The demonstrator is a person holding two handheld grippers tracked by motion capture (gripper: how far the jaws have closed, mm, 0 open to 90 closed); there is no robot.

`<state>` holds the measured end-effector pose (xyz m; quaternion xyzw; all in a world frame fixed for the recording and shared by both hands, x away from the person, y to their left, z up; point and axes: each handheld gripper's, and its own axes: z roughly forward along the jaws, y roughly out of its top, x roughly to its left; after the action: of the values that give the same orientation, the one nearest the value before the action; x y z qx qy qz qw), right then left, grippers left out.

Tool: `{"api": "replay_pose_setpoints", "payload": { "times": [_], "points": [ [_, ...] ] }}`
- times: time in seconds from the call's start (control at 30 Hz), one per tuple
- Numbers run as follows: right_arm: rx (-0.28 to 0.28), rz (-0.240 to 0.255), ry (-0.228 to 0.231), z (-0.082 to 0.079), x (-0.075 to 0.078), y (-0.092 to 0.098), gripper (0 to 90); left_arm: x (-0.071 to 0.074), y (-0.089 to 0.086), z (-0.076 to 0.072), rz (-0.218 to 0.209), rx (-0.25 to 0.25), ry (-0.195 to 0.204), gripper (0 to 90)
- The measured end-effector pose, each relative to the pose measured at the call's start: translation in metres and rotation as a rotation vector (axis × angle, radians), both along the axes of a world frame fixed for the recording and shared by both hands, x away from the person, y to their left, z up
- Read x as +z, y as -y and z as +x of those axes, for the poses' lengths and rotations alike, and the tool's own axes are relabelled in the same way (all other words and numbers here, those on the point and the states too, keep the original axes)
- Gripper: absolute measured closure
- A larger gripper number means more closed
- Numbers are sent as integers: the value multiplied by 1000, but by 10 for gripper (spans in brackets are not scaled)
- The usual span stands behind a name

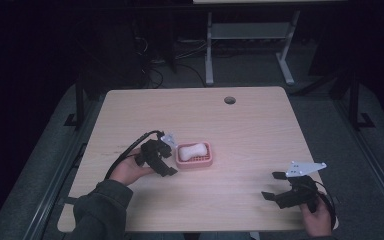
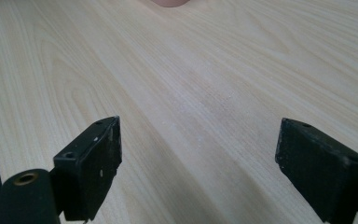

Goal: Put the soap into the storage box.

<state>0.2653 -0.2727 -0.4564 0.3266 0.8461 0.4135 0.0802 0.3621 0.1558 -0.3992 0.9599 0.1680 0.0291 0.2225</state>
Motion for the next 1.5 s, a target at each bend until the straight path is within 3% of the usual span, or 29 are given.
{"api": "replay_pose_setpoints", "payload": {
  "times": [1.5],
  "points": [
    [-7, -13, -17, 1, -2, -3, 142, -18, -38, -38, -27, 30, 1, 295]
  ]
}}
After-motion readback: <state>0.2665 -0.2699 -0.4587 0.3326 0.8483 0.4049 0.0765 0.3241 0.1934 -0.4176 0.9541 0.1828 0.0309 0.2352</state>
